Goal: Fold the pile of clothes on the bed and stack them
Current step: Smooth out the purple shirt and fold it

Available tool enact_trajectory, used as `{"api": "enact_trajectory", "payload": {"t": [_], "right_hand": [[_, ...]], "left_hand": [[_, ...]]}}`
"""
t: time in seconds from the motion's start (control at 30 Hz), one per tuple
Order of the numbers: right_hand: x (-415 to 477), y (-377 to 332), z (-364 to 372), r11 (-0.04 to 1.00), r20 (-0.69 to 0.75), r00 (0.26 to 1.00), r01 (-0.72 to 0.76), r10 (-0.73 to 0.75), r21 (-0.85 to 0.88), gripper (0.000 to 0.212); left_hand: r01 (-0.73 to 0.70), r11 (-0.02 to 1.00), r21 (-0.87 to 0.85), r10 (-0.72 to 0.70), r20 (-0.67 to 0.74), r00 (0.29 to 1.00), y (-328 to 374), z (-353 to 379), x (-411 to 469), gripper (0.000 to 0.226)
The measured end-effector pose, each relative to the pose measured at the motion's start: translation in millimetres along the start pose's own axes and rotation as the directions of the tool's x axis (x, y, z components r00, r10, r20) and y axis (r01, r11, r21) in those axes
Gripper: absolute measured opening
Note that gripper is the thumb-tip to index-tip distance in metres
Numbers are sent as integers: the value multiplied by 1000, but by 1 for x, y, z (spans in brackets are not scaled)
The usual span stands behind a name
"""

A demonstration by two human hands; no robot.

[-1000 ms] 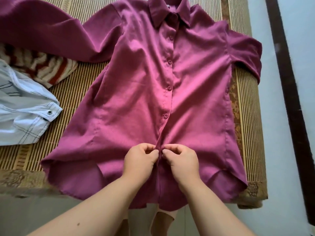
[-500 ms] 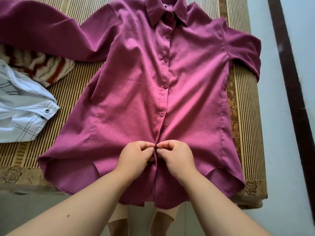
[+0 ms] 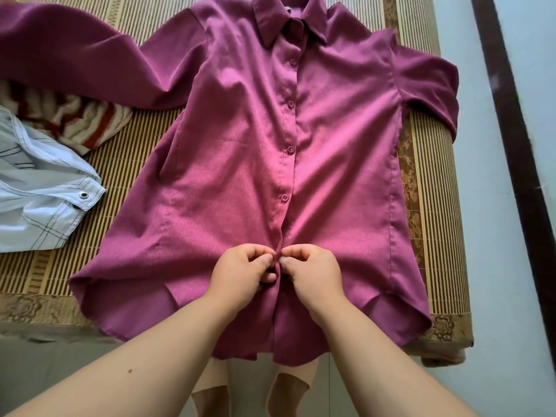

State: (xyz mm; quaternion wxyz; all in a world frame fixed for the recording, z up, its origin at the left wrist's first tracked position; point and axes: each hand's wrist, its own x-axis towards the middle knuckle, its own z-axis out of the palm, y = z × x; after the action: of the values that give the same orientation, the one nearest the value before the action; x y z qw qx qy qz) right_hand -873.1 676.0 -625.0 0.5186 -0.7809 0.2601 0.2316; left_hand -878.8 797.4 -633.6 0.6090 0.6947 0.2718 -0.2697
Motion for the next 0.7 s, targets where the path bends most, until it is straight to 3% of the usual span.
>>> {"api": "enact_trajectory", "payload": {"t": [0.1,0.2,0.3,0.37,0.5,0.7], "right_hand": [[-1,0,-2,1000,25,1000,13,-14,16,16],[-2,1,-3,990,26,999,-21,18,137,23],[-2,2,-2,982,18,999,-32,29,187,22],[-1,3,-1,989,-16,1000,-21,24,147,21],[0,4,1,994,-77,995,62,-69,-94,18],[-1,5,-1,985,-45,993,102,-110,-141,18]], "left_hand": [[0,999,46,-2,56,998,4,-4,2,10],[18,995,95,-29,118,993,9,-7,5,7],[106,993,57,-115,182,977,14,-11,7,11],[167,986,6,-165,215,963,16,-14,7,14],[213,976,-50,-198,210,958,17,-15,3,12],[204,973,-104,-191,128,973,15,-8,2,7]]}}
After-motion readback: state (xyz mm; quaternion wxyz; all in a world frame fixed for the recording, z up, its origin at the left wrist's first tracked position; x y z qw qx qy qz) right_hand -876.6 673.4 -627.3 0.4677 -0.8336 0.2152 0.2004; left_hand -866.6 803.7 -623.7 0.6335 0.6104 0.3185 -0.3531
